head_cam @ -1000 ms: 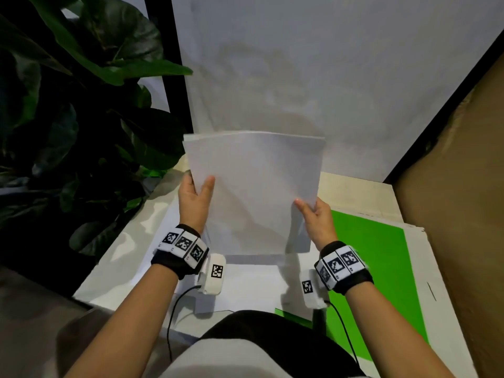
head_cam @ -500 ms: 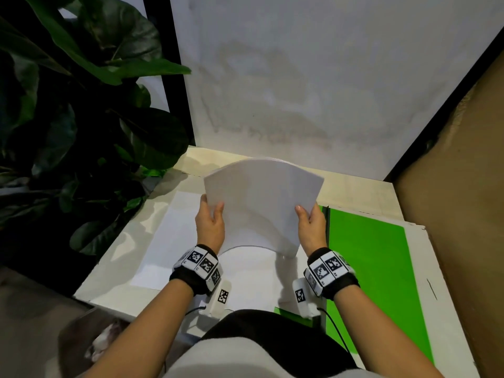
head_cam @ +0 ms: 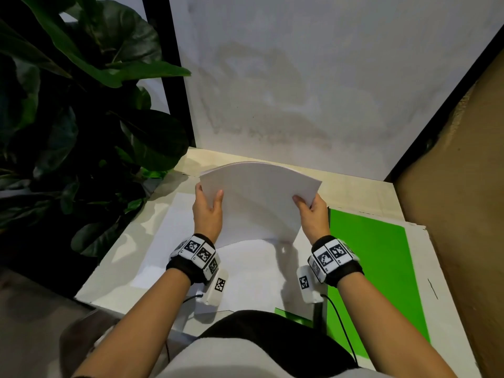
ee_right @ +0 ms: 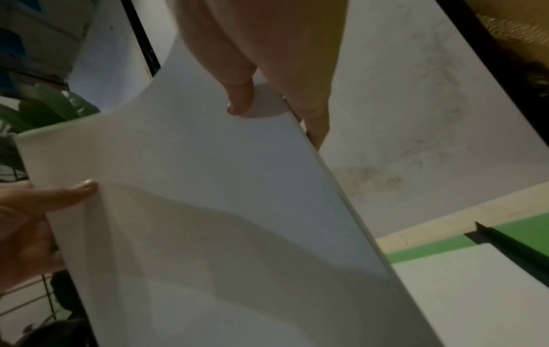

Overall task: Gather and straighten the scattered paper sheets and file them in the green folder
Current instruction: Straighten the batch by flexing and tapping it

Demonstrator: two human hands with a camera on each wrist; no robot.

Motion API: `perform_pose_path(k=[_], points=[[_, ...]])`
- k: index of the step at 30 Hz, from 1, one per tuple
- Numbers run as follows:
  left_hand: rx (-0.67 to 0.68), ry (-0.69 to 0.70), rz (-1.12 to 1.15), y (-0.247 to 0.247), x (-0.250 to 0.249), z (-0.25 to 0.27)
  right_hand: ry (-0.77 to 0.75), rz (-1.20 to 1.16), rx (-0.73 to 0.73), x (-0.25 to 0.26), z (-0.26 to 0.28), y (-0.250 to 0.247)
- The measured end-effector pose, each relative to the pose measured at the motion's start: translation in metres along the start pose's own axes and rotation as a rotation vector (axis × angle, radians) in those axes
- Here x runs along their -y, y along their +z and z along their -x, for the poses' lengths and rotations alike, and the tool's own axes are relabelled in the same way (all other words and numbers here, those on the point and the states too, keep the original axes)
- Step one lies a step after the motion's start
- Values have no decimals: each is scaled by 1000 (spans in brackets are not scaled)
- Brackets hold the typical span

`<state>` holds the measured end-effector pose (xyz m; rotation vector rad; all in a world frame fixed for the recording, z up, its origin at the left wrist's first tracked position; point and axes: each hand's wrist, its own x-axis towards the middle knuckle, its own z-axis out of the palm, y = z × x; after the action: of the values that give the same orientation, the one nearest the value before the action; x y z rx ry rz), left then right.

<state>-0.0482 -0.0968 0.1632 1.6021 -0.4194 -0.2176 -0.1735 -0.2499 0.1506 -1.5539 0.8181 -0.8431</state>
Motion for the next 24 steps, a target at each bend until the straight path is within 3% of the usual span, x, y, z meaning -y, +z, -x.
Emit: perform_pose_path(k=[7, 10, 12, 14, 16, 18, 20, 24], points=[[25, 0, 65, -6, 12, -7, 21, 48, 49, 7, 0, -7], [79, 39, 85, -8, 7, -5, -157, 180, -95, 39, -2, -14], [110, 79, 96, -5, 4, -4, -371, 521, -74, 68, -1, -11], [161, 104, 93, 1, 0, -3, -484, 1049, 94, 89, 0, -3], [205, 171, 27, 7, -6, -2, -526, 1279, 290, 97, 0, 9], [211, 239, -22, 9, -11, -3, -489, 1271, 410, 101, -1, 14], [236, 267, -50, 4, -17, -4, -455, 1196, 440, 102, -4, 10], [403, 192, -365, -25, -11, -17, -385, 742, 375, 99, -21, -30]])
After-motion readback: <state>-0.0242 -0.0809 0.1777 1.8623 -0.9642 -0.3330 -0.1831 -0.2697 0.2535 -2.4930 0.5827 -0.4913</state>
